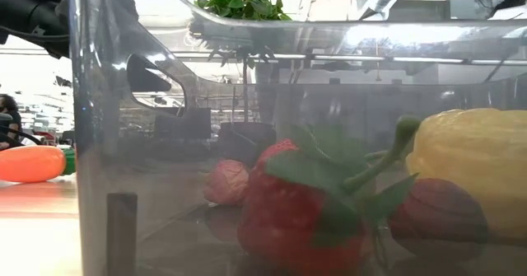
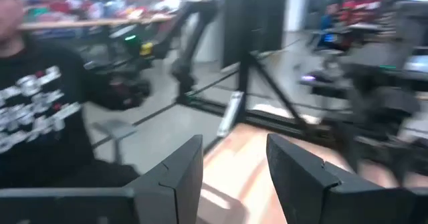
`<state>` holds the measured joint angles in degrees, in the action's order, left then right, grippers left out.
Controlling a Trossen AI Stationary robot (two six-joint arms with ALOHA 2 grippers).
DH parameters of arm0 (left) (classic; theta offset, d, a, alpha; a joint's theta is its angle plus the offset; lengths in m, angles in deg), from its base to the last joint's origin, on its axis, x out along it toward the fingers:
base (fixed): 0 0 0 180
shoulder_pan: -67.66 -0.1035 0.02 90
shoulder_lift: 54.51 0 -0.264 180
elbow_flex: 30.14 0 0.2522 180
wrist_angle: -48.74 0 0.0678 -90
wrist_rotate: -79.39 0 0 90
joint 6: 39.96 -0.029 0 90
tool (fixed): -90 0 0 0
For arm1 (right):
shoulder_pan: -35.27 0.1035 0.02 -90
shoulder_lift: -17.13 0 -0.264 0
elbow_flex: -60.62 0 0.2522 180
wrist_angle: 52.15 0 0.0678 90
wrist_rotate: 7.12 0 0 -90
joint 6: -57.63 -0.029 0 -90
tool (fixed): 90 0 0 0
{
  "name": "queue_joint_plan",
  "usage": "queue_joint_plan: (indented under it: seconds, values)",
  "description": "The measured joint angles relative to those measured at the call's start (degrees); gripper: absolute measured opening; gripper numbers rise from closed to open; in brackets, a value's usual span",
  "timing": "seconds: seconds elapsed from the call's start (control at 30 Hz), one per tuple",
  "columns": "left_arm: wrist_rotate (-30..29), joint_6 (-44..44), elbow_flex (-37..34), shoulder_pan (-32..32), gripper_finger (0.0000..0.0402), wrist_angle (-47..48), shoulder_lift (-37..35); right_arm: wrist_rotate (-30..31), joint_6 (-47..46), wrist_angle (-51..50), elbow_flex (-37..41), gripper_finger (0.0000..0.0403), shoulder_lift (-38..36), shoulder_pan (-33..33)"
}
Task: Pick and placing Produce into tupperware
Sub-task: Put the yellow corn into the black bin
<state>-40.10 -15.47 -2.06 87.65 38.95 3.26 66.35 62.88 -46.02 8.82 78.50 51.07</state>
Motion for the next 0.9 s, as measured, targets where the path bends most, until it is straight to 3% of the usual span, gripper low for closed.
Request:
queue_joint_plan:
  seconds: [0.17, 0.37, 0.53, 0.9]
  values:
    - [0.02, 0.15, 2.38, 0.02, 0.0274, -0.33, 4.8, 0.21, -3.05, 10.65, 12.3, 0.0188, -7.54, -5.63]
    - [-0.58, -0.29, 5.14, -0.05, 0.0274, 0.13, 9.95, 1.29, -7.8, 19.52, 24.99, 0.0184, -15.42, -6.98]
    - [-1.95, -0.53, 6.95, -0.34, 0.0274, 0.12, 14.8, 7.87, -9.65, 20.27, 30.97, 0.0187, -18.41, -5.21]
    - [-2.48, -2.22, 13.5, -1.75, 0.0274, 0.12, 27.76, 8.04, -10.28, 28.07, 37.68, 0.0185, -18.62, -2.87]
